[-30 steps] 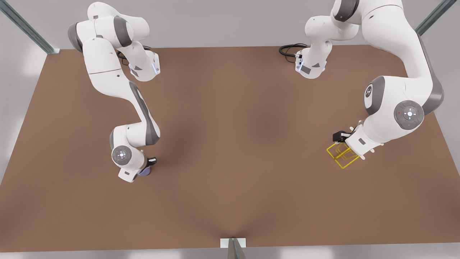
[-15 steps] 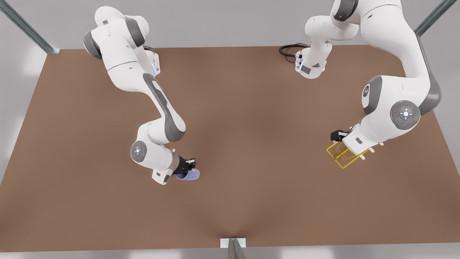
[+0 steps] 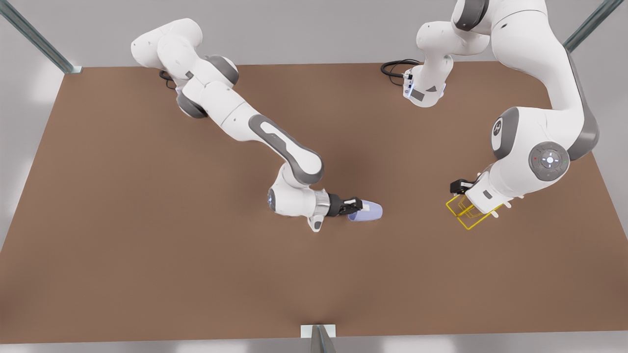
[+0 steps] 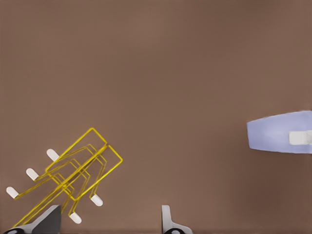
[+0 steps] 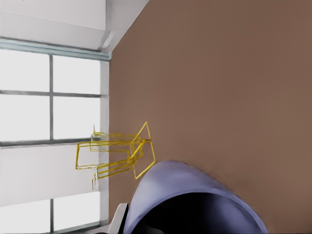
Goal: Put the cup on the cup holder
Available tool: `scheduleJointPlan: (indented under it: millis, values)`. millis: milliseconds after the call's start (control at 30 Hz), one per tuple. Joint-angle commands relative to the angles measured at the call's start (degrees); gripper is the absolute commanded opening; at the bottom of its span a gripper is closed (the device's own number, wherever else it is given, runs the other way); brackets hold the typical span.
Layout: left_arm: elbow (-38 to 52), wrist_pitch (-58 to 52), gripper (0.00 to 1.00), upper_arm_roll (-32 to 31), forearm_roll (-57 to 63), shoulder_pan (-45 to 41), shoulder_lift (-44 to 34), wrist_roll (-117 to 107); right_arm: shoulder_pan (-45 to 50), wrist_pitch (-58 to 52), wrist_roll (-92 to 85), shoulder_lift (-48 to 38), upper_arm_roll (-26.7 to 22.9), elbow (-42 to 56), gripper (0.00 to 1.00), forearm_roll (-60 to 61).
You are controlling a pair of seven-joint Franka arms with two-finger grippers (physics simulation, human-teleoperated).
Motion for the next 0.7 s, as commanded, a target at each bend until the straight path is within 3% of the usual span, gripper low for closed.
scheduleJointPlan:
  millis: [0, 133, 200, 500, 600, 667]
  values:
    - [0.03, -0.33, 1.00, -0.07, 0.05, -0.28, -0.06, -0.88, 0.76, 6.24, 0.03, 1.96, 1.80, 1.48, 0.21, 1.70]
    - [0.03, -0.33, 1.00, -0.16, 0.05, -0.81, 0.20, -1.50, 0.76, 6.77, 0.03, 3.89, 2.59, 1.22, 0.21, 1.88]
    - [0.03, -0.15, 1.00, -0.16, 0.04, -0.72, 0.20, -1.41, 0.50, 8.35, -2.78, 6.00, 6.02, 1.39, 0.21, 1.79]
    - [0.20, -0.33, 1.00, -0.42, -0.13, -0.81, 0.64, -1.50, 1.82, 9.58, -6.65, 8.37, 5.85, 1.57, 0.21, 1.70]
    - [0.11, -0.42, 1.00, -0.51, -0.04, -1.16, 0.64, -1.50, 1.90, 9.58, -6.65, 8.81, 5.85, 2.09, 0.42, 1.70]
    - [0.11, -0.42, 1.00, -0.51, -0.04, -1.16, 0.73, -1.59, 1.73, 9.58, -7.88, 8.81, 5.85, 1.92, 0.50, 1.70]
